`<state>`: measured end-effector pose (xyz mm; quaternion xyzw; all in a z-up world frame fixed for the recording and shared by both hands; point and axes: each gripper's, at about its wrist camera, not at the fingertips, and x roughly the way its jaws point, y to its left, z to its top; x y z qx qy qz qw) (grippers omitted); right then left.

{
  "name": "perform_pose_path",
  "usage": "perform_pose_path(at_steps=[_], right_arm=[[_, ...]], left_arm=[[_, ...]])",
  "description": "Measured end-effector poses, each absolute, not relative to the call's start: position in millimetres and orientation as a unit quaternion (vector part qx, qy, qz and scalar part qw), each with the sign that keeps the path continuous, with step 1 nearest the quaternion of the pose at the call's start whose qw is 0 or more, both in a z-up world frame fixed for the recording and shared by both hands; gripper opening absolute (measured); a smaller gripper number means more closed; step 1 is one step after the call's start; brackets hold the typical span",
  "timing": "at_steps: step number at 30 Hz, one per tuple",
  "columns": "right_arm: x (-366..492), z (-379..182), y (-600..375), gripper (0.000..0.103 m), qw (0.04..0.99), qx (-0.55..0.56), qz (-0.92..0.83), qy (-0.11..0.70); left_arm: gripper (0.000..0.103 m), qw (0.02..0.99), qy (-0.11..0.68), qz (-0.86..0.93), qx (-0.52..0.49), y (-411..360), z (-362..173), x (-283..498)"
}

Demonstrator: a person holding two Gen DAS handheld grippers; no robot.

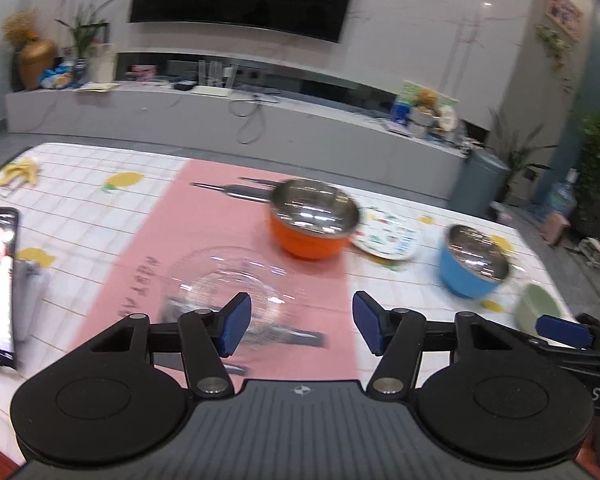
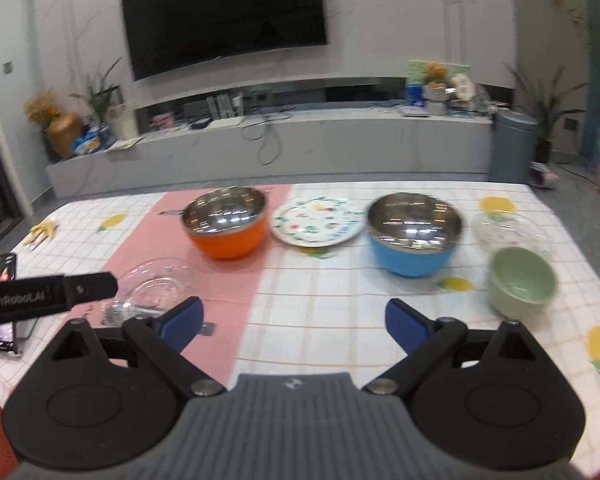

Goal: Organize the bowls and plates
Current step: 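Move both grippers forward to the clear glass plate on the pink mat, then close both grippers on the rim of the clear glass plate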

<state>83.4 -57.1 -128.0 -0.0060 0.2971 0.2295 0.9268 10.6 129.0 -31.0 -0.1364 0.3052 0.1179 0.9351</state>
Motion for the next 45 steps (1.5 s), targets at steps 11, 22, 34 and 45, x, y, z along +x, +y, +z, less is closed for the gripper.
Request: perform_pose_path(at_steps=[11, 22, 34, 45], right_arm=[[139.3, -165.9, 33.1, 0.069, 0.899, -0.008, 0.282, 0.335], [183.5, -208.2, 80.8, 0.052, 0.866, 0.020, 0.298, 0.401], [202.6, -229.9, 90.8, 0.037, 0.846, 0.057, 0.308, 0.431], [209.0, -235.8, 90.9, 0.012, 0.841, 0.086, 0.309, 0.437]], left_arm=[[0.064, 0.891, 0.376, 0.201, -0.156, 218.3, -73.7, 47.8], [0.062, 0.883, 0.398, 0.182, -0.171, 242.6, -108.8, 77.2], [0.048, 0.875, 0.416, 0.174, -0.177, 250.7, -126.7, 89.1], [0.026, 0.880, 0.403, 0.156, -0.196, 249.3, -127.6, 91.1]])
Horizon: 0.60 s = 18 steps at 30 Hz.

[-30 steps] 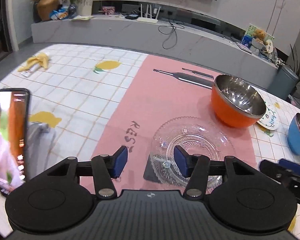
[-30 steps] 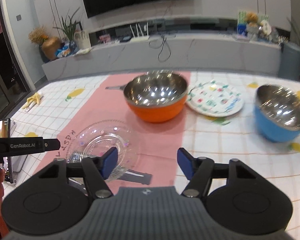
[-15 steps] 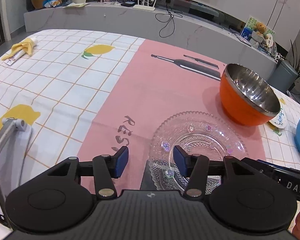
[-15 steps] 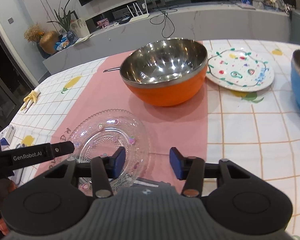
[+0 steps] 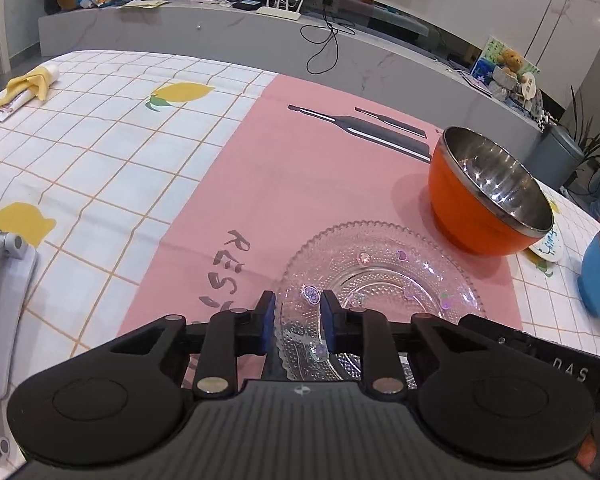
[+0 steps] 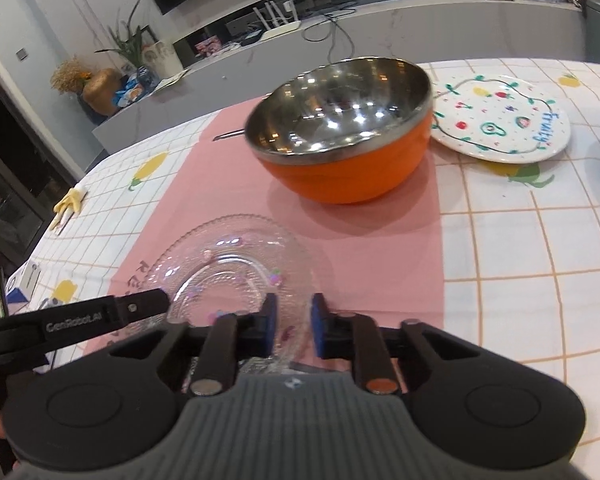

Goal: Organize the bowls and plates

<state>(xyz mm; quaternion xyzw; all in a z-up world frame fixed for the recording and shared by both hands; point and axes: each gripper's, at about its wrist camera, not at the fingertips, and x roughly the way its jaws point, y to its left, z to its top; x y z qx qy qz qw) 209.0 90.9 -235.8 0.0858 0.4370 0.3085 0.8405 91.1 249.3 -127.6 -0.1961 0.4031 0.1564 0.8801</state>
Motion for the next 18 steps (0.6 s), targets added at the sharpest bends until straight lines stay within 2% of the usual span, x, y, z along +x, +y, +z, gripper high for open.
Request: perform_pose_path(at_steps=[7, 18], right_arm=[[211.2, -233.2, 84.7, 0.010, 0.836, 0.097, 0.308, 0.443], [180.0, -199.2, 34.2, 0.008, 0.838, 0.115, 0.312, 0.434]], left_arm=[[0.021, 0.879, 0.398, 0.159, -0.210, 248.6, -123.2, 84.6], [0.021, 0.888, 0.384, 0.137, -0.211, 201.7, -90.8, 53.1]])
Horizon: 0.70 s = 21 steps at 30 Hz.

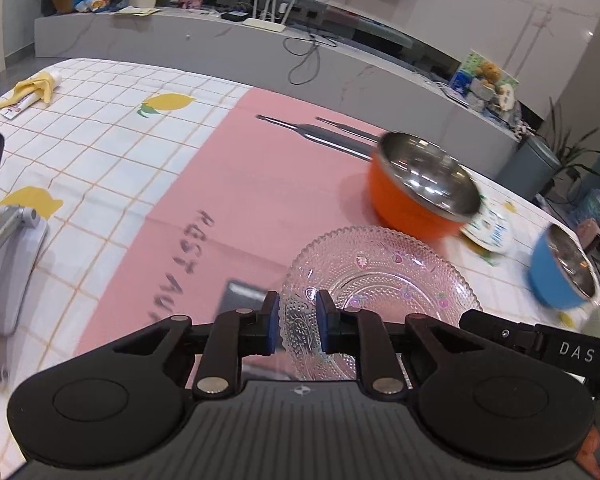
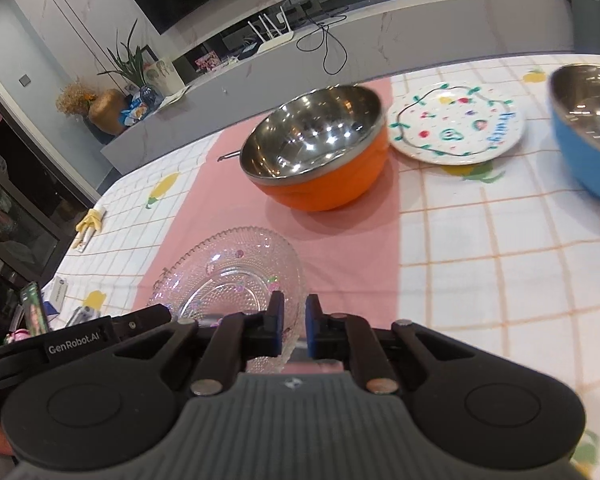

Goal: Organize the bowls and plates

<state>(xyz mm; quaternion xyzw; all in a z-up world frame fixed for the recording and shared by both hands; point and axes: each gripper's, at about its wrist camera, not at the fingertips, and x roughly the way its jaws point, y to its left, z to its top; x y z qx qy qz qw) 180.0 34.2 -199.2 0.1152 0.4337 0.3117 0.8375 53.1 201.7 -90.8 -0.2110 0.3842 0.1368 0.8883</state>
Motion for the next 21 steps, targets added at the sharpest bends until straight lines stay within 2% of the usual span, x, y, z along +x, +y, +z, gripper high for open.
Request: perform_pose_path(at_steps=[12, 21], right_arm=[[120.7, -207.8, -43.9, 0.008, 0.832, 0.130, 0.290, 0.456], [103.7, -217.2, -59.5, 0.007, 0.835, 0.124, 0.279, 0.459]], left_arm=[[0.020, 0.885, 0.417, 0.100, -0.184, 132.8, -99.5, 10.7], [0.017, 0.881, 0.425, 0.100, -0.183, 118.0, -115.4, -1.1]])
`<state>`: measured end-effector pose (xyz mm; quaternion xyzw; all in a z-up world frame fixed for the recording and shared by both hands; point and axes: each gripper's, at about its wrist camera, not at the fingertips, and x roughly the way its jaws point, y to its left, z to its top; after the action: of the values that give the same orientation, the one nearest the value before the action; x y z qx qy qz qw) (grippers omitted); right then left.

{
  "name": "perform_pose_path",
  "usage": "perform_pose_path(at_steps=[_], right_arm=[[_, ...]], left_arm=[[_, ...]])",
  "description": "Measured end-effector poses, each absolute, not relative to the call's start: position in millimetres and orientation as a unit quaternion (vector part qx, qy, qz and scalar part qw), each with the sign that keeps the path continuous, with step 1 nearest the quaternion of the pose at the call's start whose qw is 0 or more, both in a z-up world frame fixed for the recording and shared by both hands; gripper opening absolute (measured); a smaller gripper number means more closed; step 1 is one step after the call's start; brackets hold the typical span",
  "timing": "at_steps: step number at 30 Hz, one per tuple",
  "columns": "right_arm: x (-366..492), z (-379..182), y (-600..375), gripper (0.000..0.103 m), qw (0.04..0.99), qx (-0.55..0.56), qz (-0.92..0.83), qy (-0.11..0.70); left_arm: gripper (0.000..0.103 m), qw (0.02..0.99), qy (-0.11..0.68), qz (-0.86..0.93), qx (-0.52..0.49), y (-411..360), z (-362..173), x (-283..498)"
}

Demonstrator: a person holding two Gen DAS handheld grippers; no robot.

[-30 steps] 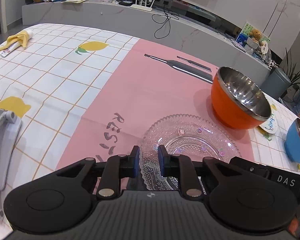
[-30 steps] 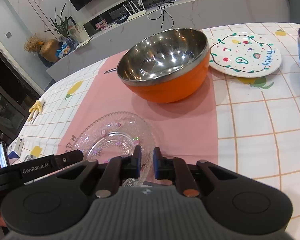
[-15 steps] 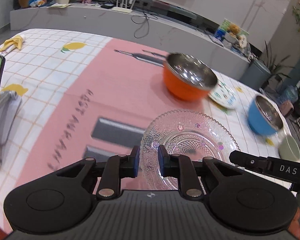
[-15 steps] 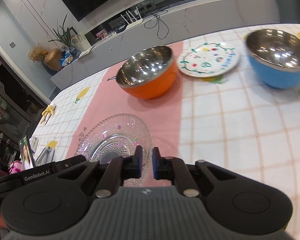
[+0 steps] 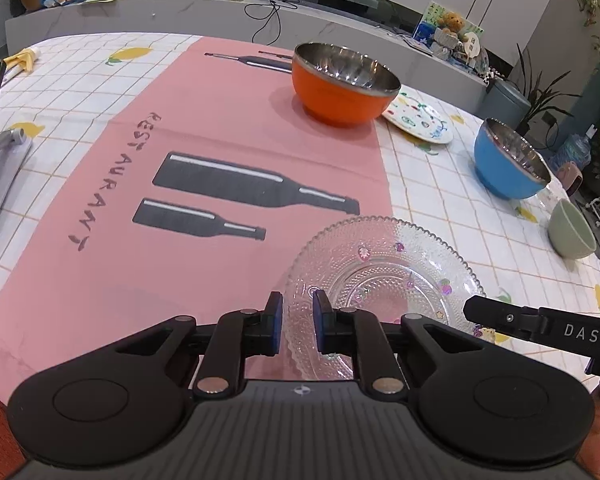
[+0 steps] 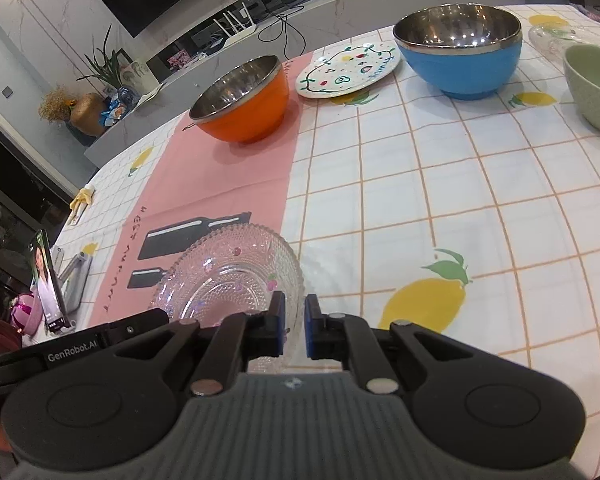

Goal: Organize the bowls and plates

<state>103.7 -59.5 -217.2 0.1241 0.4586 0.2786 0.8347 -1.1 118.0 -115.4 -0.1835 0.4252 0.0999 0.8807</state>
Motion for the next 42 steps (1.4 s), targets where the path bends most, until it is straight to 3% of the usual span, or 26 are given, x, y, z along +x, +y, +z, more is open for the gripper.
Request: perform_pose_path(at_steps=[14, 17, 19, 22, 35, 42], right_arm=[[102.7, -231.0, -57.1, 0.012, 0.834, 0.104, 0.272, 0.468], [102.7, -230.0, -57.0, 0.014, 0.833, 0.104, 0.272, 0.470], [103.2, -227.9, -59.0, 0.019, 0.834, 0.106, 0.267, 0.471], [104.4, -220.3, -62.6, 0.030, 0.840, 0.110, 0.258, 0.465], [136.9, -155.0, -42.9, 0.043, 0.874, 0.068, 0.251, 0.410], [178.3, -138.1, -13.4, 0.043, 0.877, 0.073, 0.255, 0.401]], left_arm=[[0.017, 0.886, 0.424, 0.106, -0.153, 106.6, -123.3, -1.7], [0.019, 0.886, 0.422, 0.108, -0.161, 109.6, -123.4, -4.2], [0.026, 0.888, 0.416, 0.113, -0.161, 111.5, -120.7, -6.3], [0.030, 0.893, 0.402, 0.119, -0.160, 115.2, -110.7, -7.2], [0.034, 0.914, 0.369, 0.088, -0.144, 131.7, -46.3, 43.9], [0.034, 0.914, 0.354, 0.088, -0.179, 160.3, -35.7, 81.3]])
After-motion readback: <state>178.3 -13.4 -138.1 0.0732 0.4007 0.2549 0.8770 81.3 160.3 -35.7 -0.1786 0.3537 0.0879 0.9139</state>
